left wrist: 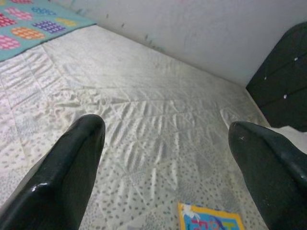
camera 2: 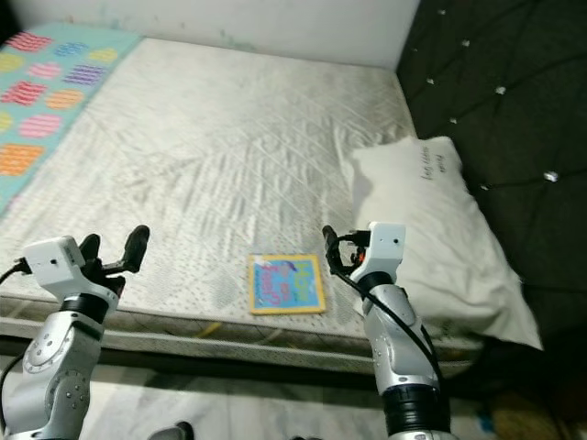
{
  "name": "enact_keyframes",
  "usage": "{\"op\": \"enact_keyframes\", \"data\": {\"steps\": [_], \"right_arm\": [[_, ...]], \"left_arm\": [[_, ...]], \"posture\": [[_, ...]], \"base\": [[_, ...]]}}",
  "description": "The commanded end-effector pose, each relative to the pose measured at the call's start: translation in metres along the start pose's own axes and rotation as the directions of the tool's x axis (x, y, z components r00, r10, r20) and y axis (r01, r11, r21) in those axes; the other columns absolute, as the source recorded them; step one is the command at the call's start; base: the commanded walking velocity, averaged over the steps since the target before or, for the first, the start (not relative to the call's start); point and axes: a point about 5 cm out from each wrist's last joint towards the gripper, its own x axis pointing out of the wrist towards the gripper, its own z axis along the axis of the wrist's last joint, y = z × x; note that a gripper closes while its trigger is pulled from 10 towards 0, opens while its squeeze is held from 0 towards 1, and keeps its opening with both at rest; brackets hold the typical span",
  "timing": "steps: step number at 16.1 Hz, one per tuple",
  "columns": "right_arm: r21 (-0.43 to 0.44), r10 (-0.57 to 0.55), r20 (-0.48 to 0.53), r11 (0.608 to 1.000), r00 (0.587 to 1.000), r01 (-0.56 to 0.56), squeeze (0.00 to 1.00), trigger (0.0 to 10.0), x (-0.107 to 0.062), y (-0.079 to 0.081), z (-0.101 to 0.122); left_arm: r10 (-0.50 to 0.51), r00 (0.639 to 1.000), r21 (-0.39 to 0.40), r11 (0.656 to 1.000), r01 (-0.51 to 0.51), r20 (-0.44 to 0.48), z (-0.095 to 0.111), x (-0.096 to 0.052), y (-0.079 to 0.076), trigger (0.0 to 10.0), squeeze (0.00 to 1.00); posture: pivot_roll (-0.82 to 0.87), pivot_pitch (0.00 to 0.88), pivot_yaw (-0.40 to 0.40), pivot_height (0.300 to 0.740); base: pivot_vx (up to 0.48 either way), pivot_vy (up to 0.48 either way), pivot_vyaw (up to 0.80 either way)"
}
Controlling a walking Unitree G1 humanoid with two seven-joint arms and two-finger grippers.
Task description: Clean up the room
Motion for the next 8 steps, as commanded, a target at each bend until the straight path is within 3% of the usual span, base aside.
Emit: {"op": "enact_keyframes", "data": {"steps": [1, 8], "right_arm": [[-0.001, -0.026, 0.0, 1.0, 1.0, 0.026, 0.0, 10.0, -0.0008, -0.0056, 0.0002], [0.005, -0.018, -0.007, 1.0, 1.0, 0.018, 0.0, 10.0, 0.0013, -0.0043, -0.001]], "left_arm": [[-0.02, 1.0, 0.003, 1.0, 0.02, 0.0, 0.0004, 0.0002, -0.0027, 10.0, 0.0], [-0.023, 1.0, 0.005, 1.0, 0.023, 0.001, 0.0001, 0.0015, -0.0023, 10.0, 0.0]], "posture": [[0.0, 0.136, -0.092, 0.74], [0.0, 0.131, -0.093, 0.74]], "base": [[0.3, 0.0, 0.0], [0.306, 0.0, 0.0]]}}
